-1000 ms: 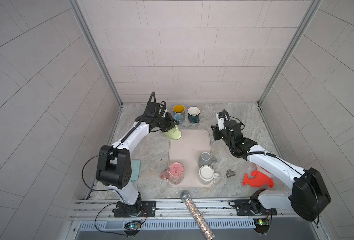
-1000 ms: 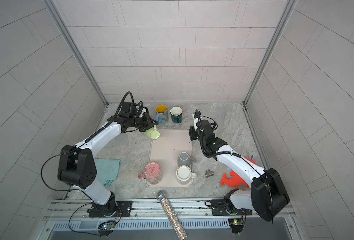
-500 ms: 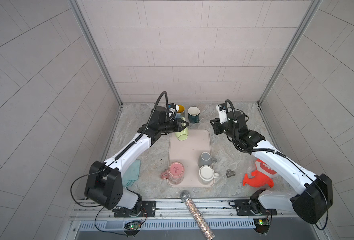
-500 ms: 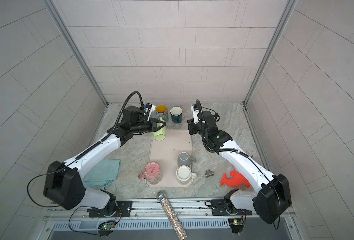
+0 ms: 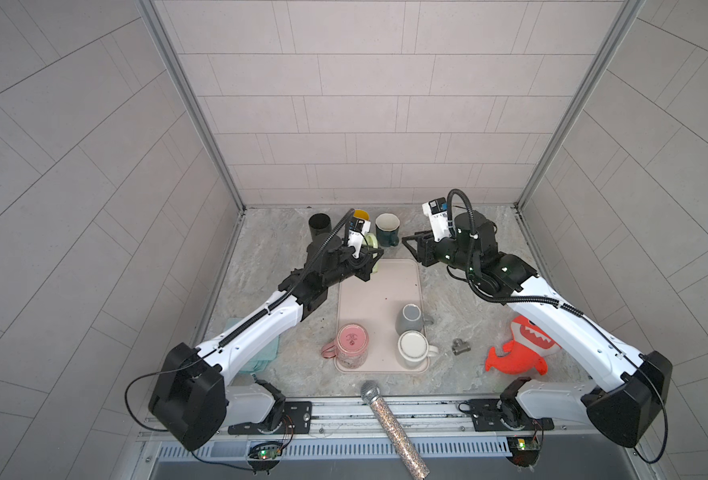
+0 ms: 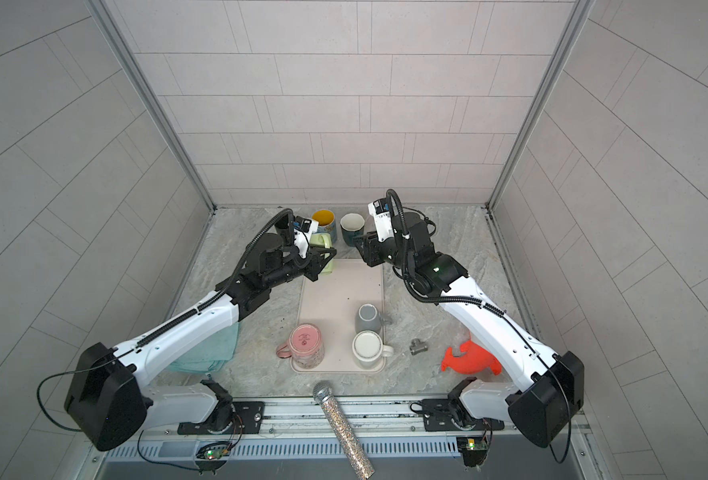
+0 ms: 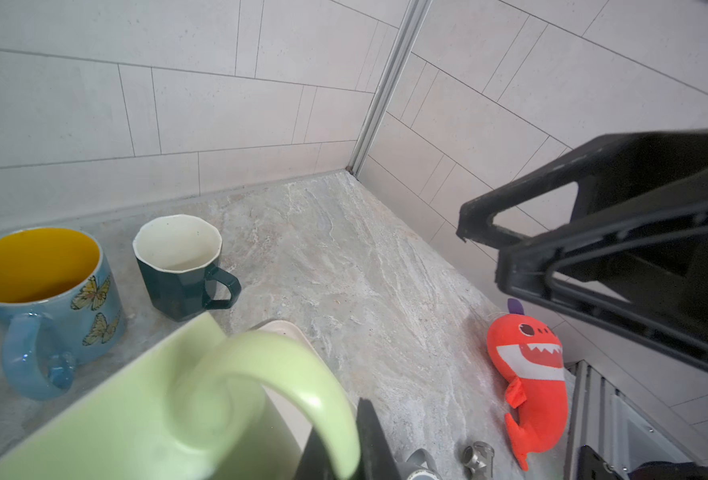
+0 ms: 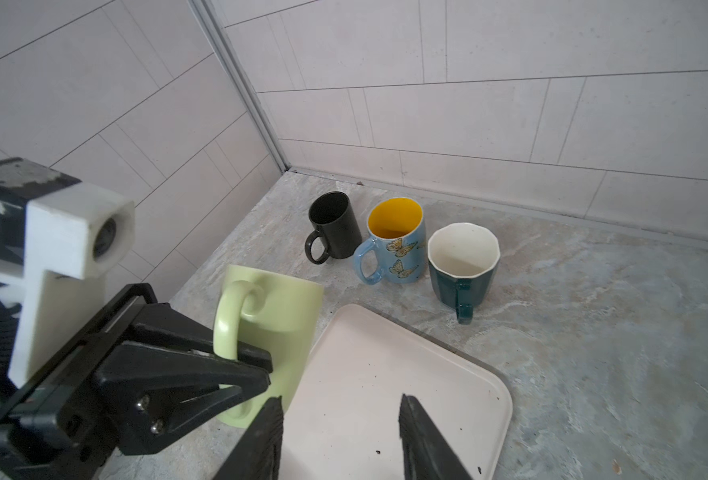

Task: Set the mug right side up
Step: 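Lift and turn the light green mug upright with the left gripper while the right approaches, then close the right gripper on the light green mug's handle beside the left gripper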

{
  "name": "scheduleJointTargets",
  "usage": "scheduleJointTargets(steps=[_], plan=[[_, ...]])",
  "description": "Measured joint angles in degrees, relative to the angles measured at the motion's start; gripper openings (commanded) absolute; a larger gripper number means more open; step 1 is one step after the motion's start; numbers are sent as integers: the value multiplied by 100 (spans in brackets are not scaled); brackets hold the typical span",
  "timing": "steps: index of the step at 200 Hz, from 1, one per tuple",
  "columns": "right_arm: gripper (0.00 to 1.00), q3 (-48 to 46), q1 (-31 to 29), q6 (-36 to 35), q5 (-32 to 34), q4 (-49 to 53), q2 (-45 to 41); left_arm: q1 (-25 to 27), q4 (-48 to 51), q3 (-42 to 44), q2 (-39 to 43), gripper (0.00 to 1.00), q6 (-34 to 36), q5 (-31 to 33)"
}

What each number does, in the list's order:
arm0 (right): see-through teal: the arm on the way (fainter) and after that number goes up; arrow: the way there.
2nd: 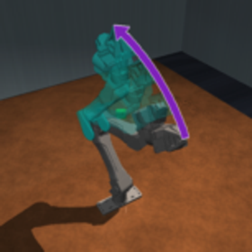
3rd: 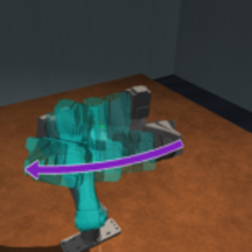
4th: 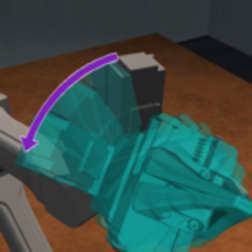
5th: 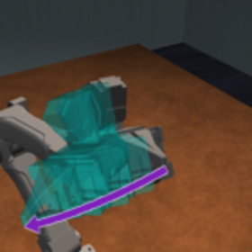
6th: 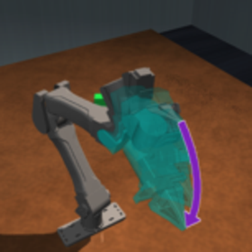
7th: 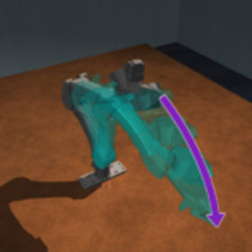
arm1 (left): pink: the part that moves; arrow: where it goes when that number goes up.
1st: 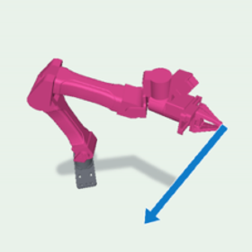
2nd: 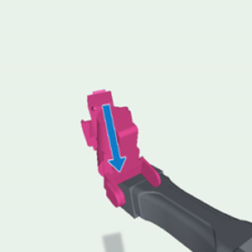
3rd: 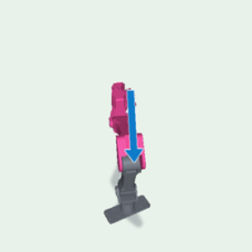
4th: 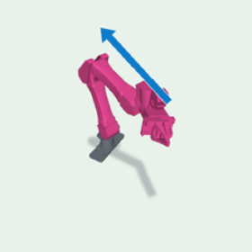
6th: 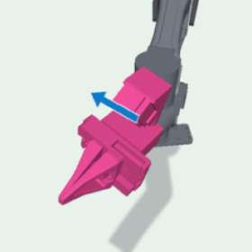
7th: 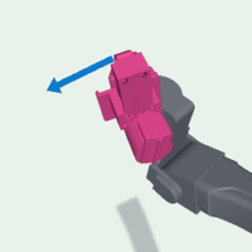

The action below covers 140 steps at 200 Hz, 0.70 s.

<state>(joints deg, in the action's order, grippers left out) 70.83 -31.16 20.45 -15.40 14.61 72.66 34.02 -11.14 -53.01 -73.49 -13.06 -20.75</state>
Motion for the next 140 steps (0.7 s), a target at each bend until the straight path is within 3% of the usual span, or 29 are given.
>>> scheduleJointTargets(steps=[91,140], plan=[[54,192,-299,363,-608,-352,476,470,-599,396,120,0,839,610],[50,345,-358,492,-780,-439,739,640,-708,452,125,0,1163,859]])
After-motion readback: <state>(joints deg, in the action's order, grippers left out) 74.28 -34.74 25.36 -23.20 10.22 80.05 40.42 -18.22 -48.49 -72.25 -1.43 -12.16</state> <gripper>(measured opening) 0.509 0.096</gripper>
